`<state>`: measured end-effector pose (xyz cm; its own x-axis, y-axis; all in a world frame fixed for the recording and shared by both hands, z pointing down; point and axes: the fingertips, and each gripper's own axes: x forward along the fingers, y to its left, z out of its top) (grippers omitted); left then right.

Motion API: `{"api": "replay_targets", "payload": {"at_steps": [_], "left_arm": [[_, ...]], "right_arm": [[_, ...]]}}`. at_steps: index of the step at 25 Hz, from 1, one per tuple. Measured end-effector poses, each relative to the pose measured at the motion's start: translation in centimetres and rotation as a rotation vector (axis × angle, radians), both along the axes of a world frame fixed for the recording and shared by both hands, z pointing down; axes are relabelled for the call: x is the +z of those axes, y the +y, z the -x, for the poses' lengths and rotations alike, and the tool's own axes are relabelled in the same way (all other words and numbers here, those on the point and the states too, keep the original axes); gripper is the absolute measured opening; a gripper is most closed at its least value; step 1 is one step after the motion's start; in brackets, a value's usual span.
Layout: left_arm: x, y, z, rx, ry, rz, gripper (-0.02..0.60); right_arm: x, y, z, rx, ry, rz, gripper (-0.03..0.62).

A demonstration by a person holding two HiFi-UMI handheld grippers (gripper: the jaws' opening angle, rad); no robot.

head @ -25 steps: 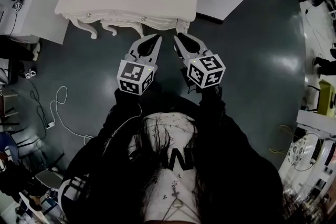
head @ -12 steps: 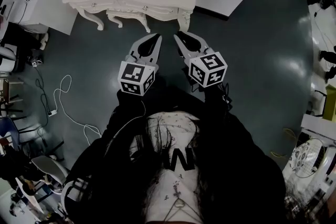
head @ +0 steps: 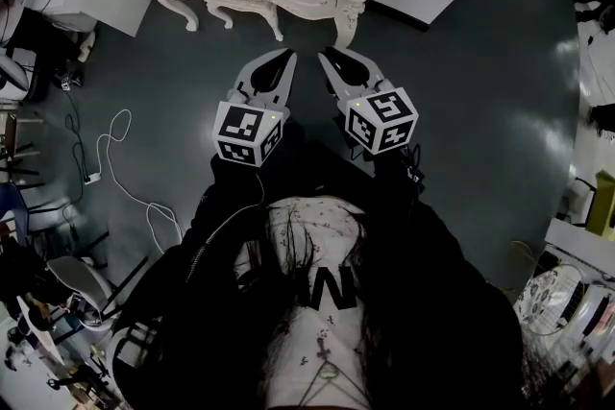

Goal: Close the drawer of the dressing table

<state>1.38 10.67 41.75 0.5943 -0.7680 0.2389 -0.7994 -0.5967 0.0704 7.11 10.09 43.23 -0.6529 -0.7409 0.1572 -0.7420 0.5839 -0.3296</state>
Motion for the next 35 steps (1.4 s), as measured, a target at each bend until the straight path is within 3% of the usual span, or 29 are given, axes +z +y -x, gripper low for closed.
{"api": "replay_targets", "payload": {"at_steps": [35], "left_arm": [[-0.1,1.4,-0.1,0.006,0.012,-0.006,0.0]], "right_arm": [[0.2,2.0,0.5,-0.024,0.04,-0.005,0.038]]}}
